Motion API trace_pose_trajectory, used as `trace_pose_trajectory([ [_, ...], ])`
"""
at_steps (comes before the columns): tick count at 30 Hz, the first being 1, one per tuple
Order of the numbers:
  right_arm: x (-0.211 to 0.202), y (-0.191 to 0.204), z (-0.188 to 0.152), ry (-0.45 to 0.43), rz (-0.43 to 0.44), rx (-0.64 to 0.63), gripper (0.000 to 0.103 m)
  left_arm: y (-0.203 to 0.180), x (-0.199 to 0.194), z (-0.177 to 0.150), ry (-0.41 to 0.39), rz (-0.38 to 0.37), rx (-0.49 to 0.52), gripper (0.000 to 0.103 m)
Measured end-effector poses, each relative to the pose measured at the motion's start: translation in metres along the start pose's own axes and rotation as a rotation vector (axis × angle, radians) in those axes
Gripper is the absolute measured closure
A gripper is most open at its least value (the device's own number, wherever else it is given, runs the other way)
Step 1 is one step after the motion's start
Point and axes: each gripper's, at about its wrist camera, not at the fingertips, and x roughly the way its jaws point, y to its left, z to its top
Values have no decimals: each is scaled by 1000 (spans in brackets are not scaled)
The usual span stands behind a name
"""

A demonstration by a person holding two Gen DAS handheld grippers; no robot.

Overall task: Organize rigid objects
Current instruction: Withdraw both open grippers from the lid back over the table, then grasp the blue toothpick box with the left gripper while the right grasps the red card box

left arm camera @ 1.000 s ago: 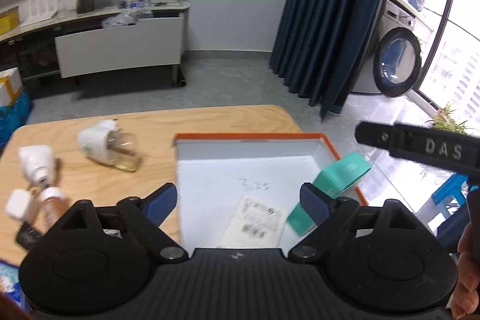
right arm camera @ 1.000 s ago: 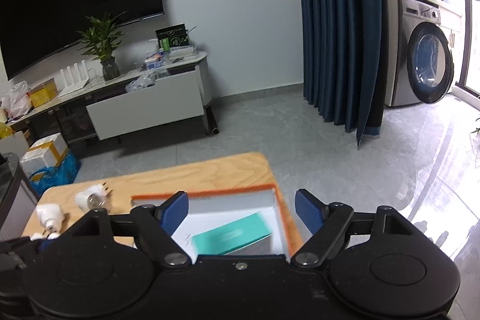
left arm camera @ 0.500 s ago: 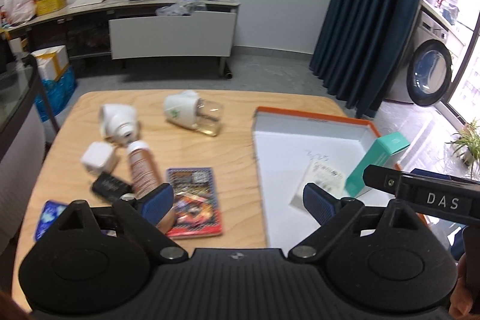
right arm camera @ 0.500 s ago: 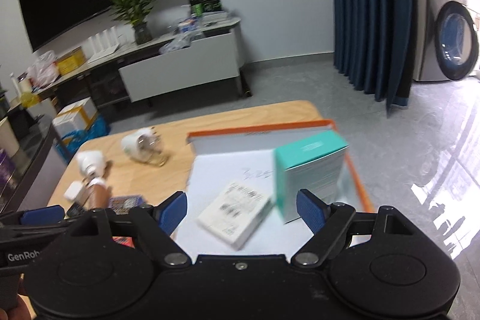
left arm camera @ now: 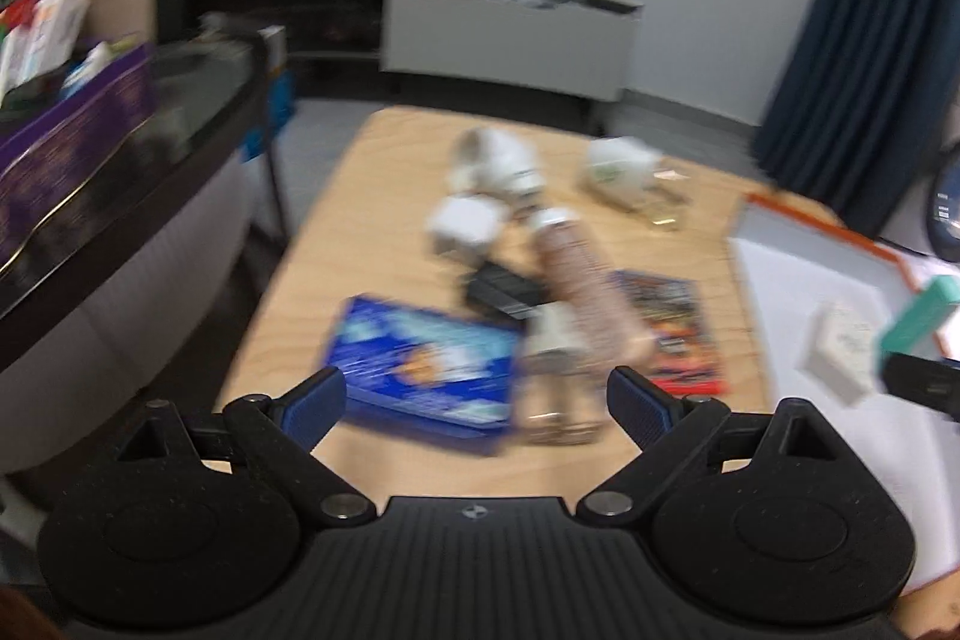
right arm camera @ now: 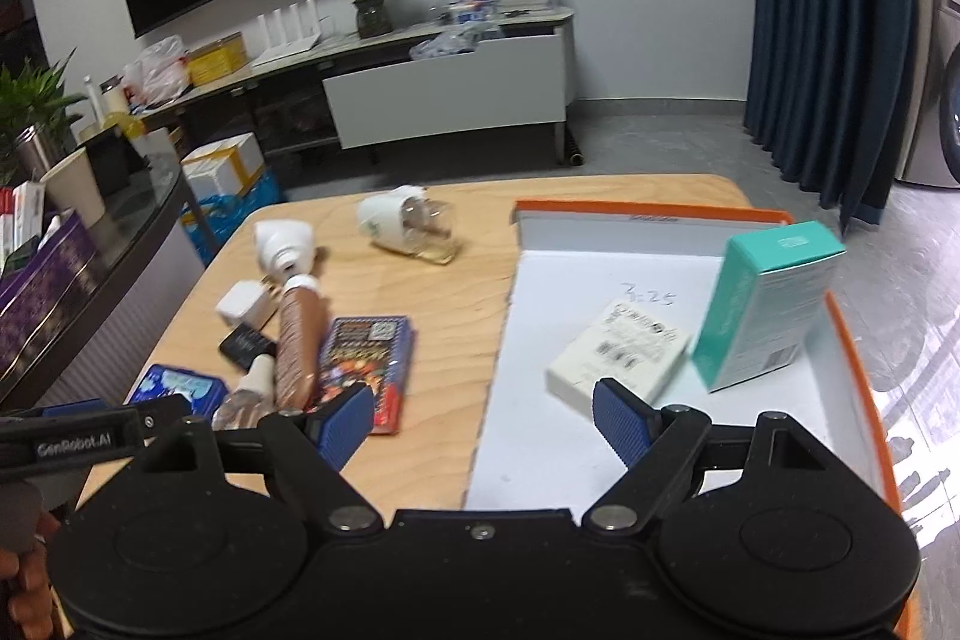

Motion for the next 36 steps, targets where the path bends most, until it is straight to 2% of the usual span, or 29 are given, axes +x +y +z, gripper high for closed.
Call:
trace_pose_trajectory([
  [6,6,16,-7,18,10,-25,9,26,23,-1,28,35,-2,6],
  [10,8,22,-10,27,7,-37,9,26,32,0,12,1,6,2],
  [13,10,24,-12,35,-6,-42,8,16,41,2,25,-27,46,0],
  [15,10,24,-12,37,-16,-44,9,13,42,0,6,-34,69,0],
  [18,11,24,-12,41,-28,-39,9,21,45,1,-1,-31,58,0],
  [22,19,29,-12,54,-31,-42,9,34,57,0,26,2,34,6],
  [24,26,33,-12,63,-14,-51,9,32,55,-1,19,-2,56,7],
  [27,41,42,-10,77,-11,-67,8,31,52,-3,0,-46,57,7],
  [34,89,62,-8,133,9,-123,8,37,42,1,-46,-48,30,7],
  [36,103,66,-8,137,-18,-140,9,40,40,1,-53,-46,21,7],
])
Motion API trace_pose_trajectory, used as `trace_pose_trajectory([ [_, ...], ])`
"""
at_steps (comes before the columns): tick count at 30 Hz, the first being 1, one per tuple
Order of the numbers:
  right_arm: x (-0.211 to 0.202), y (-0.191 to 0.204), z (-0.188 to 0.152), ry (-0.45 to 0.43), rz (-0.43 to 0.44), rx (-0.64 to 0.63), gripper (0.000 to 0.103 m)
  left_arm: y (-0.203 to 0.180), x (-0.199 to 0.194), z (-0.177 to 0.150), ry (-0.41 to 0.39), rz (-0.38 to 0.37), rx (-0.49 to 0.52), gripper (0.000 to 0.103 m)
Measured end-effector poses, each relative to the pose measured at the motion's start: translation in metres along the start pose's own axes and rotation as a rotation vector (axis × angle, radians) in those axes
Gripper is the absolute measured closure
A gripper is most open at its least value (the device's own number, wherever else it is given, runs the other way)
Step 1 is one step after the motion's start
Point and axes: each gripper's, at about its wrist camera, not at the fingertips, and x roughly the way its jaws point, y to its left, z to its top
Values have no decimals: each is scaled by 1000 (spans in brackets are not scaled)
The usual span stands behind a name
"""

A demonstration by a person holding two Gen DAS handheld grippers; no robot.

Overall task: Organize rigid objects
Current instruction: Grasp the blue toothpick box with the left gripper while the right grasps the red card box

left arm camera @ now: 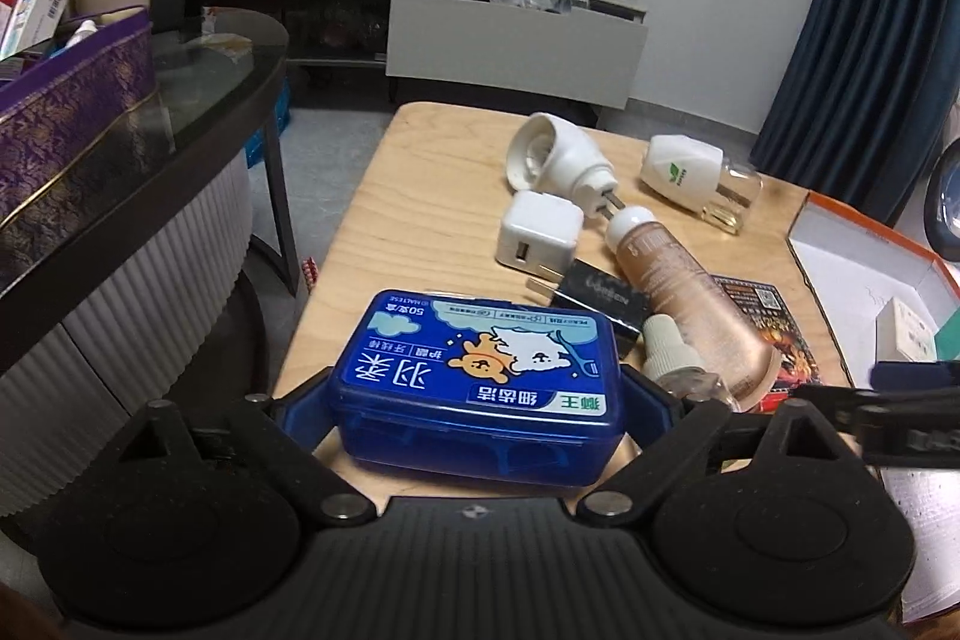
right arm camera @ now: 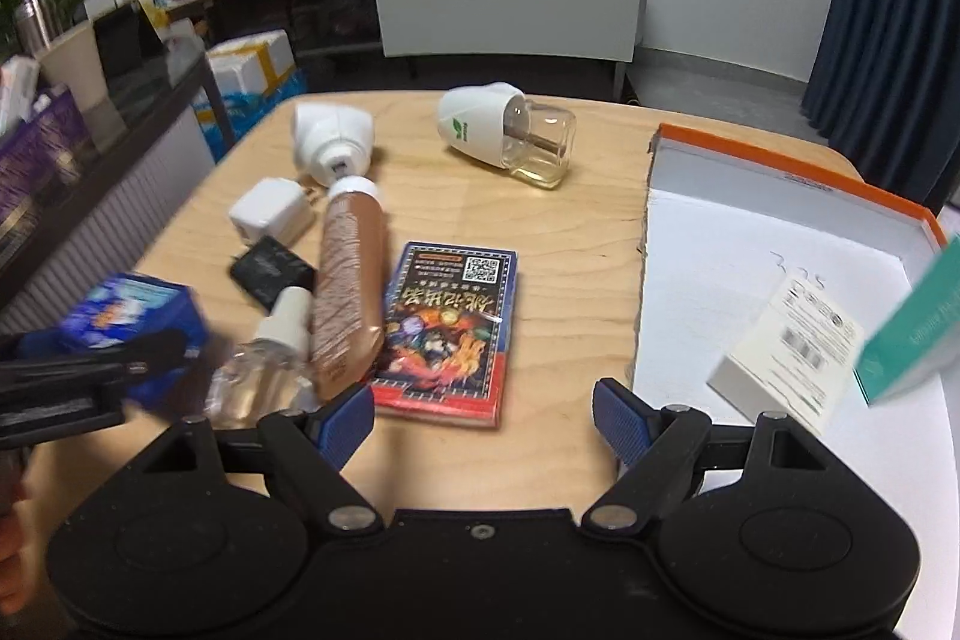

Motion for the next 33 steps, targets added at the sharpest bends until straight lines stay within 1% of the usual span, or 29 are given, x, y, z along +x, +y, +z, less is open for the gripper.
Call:
trace_pose_trajectory([
  [1,5,0,2,-2,-16,6,9,2,0,0,-2,-2,-9,7],
  [5,17,-16,14,-2,10,108,8,8,-1,1,-4,-12,-43,8],
  [8,28,-14,24,10,20,98,8,7,2,1,-4,-27,-52,8],
  [10,35,-9,29,12,28,91,8,5,1,2,-12,-24,-43,8],
  [13,40,-6,32,29,54,119,8,2,0,2,-26,-19,-32,7],
  [14,42,-4,32,43,64,119,8,2,0,3,-29,-20,-33,7],
  [16,44,0,28,57,51,104,8,3,-1,3,-29,-29,-41,7],
  [18,45,10,24,43,3,33,8,2,-1,3,-33,-28,-38,7],
  [19,44,14,21,31,-19,4,11,2,-2,3,-37,-27,-36,7],
  [21,41,14,19,9,1,14,30,2,-2,3,-40,-24,-35,7],
  [22,38,16,19,-5,-15,1,32,2,-2,3,-42,-24,-37,7],
  [23,37,17,19,-8,-39,-6,32,2,-3,3,-45,-27,-40,7],
  [25,32,12,17,-15,-23,25,32,-1,-5,3,-54,-34,-33,8],
  [27,21,7,14,-36,-29,53,32,-5,-10,3,-65,-36,-17,8],
  [29,6,3,12,-69,-26,60,32,-10,-14,4,-68,-47,-14,8],
  [33,-30,-10,6,-133,-34,75,32,-26,-30,5,-98,-56,-1,8],
])
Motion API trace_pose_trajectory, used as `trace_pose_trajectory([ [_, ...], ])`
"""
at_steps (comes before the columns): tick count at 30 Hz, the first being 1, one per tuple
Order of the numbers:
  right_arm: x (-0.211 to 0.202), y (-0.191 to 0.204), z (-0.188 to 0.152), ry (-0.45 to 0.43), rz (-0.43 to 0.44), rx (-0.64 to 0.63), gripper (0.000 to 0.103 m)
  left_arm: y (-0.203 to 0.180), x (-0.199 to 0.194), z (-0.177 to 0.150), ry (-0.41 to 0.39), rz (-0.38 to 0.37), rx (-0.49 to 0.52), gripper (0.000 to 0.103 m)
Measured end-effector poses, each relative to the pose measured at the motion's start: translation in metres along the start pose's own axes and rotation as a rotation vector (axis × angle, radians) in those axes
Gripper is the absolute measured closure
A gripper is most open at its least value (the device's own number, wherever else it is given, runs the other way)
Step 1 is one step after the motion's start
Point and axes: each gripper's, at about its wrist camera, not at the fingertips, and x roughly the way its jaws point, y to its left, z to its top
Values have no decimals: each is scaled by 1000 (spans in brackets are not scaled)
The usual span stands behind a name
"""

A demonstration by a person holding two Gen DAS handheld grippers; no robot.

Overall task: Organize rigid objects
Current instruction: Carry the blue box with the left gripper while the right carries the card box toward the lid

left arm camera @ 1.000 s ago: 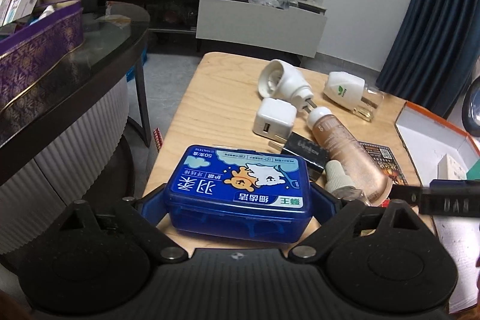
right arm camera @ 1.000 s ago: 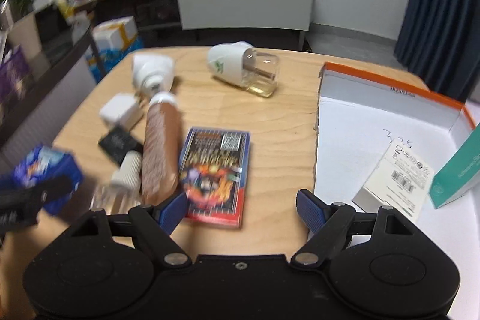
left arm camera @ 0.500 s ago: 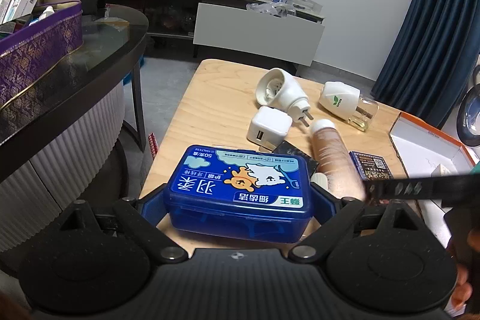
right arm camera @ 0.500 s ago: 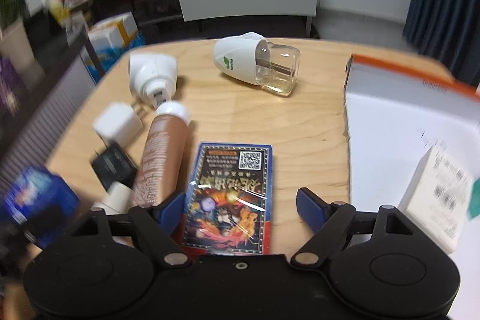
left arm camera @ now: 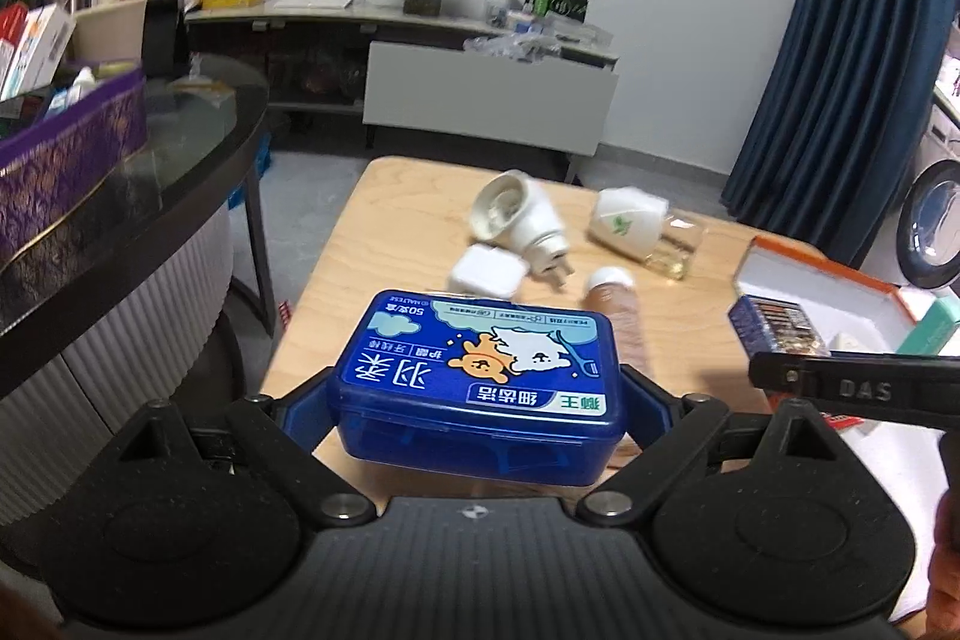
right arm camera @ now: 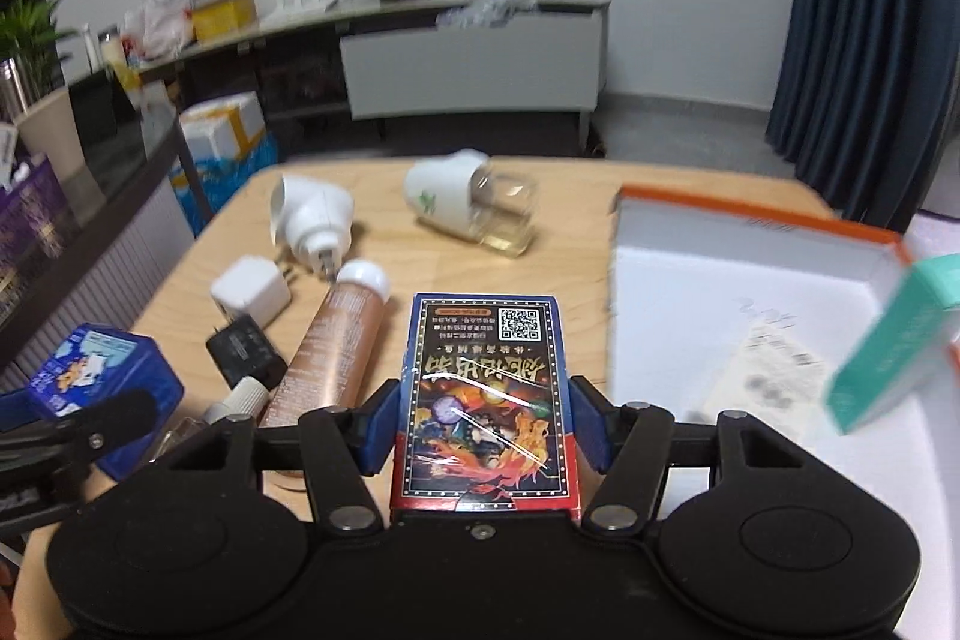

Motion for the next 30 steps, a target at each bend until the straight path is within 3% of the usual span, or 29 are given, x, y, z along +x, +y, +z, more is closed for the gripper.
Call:
trace_pose_trajectory([
  [10,-83,-65,-15,-103,-68,78,32,-75,-35,-1,-25,-136,26,8],
  [20,-132,-142,-42,-153,-179,182,32,-164,-35,-4,-6,-261,104,8],
  [30,-145,-172,-53,-177,-189,213,32,-198,-23,-9,-3,-275,153,7],
])
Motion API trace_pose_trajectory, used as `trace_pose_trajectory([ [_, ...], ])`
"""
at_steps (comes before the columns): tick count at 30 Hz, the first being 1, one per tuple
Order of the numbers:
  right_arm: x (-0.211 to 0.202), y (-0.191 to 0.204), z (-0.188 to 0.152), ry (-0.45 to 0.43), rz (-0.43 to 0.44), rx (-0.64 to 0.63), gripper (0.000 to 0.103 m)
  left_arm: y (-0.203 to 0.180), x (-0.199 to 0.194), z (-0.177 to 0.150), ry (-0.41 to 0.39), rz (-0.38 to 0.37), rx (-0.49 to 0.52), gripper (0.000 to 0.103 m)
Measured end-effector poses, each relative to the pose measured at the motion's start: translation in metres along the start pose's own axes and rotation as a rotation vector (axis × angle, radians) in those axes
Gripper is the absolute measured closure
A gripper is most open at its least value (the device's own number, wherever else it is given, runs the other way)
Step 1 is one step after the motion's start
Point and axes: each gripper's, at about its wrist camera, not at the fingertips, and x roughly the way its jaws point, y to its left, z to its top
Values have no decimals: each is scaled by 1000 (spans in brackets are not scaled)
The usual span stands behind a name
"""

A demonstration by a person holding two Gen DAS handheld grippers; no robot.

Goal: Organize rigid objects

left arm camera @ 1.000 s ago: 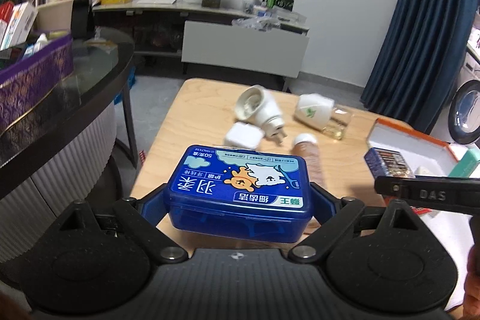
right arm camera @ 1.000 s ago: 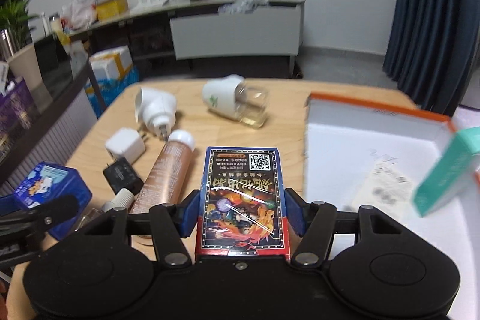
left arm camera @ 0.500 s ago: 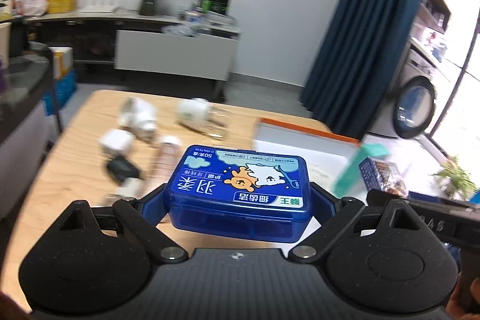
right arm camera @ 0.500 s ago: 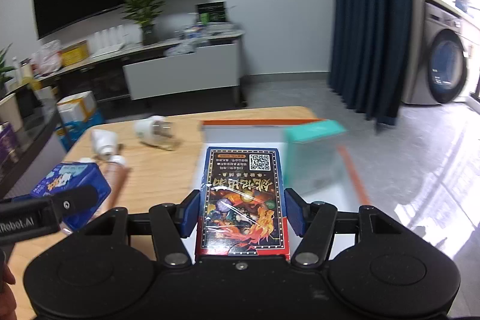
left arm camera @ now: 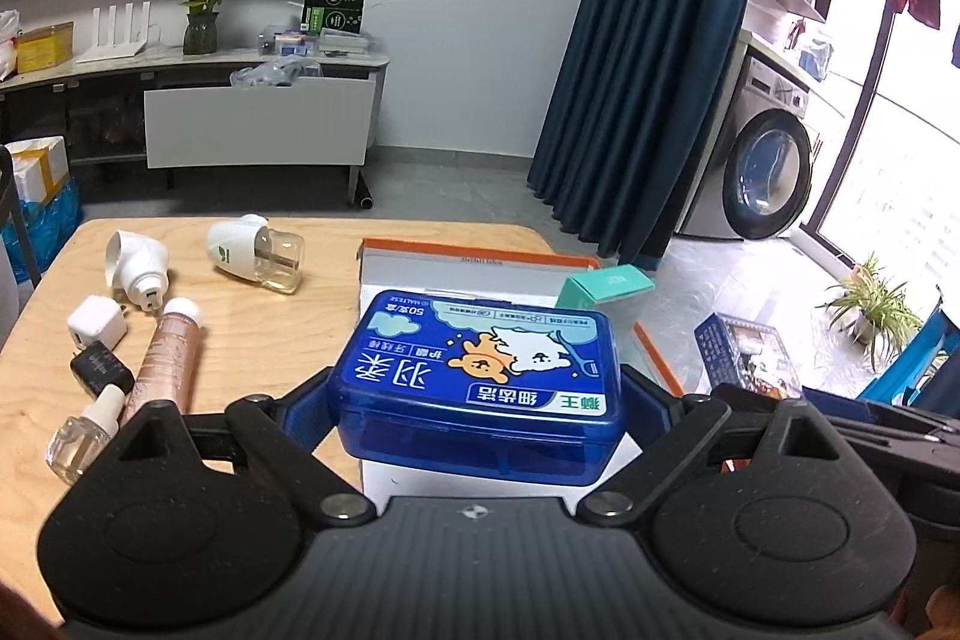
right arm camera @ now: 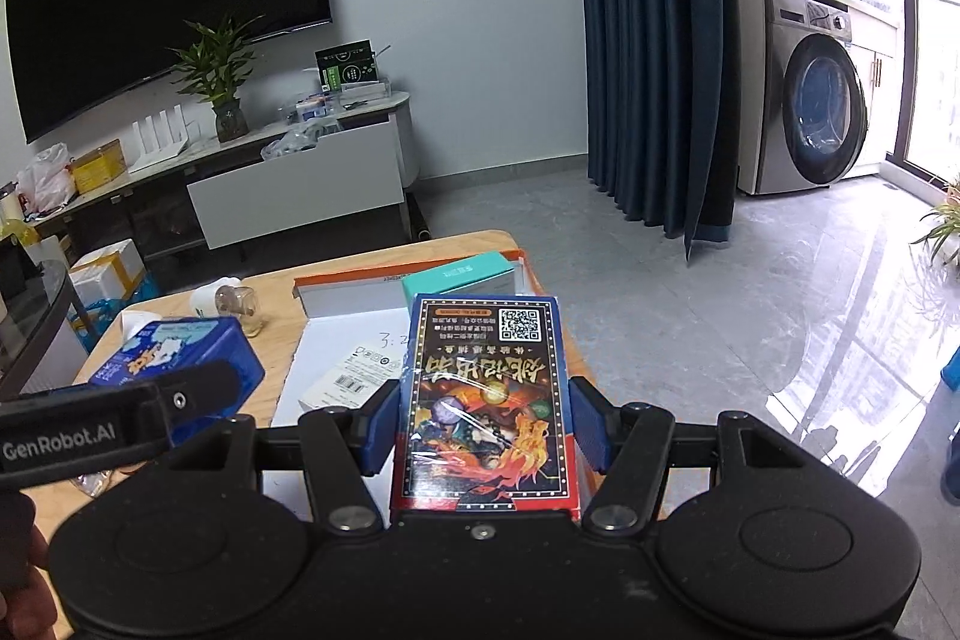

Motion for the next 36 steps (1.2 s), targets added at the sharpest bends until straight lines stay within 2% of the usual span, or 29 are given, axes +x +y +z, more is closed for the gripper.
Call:
trace_pose_trajectory([
  [10,-3,4,1,13,13,-97,32,-4,-5,-3,8,16,-2,7],
  [36,1,6,5,29,23,-105,32,-6,-6,-5,14,12,2,7],
])
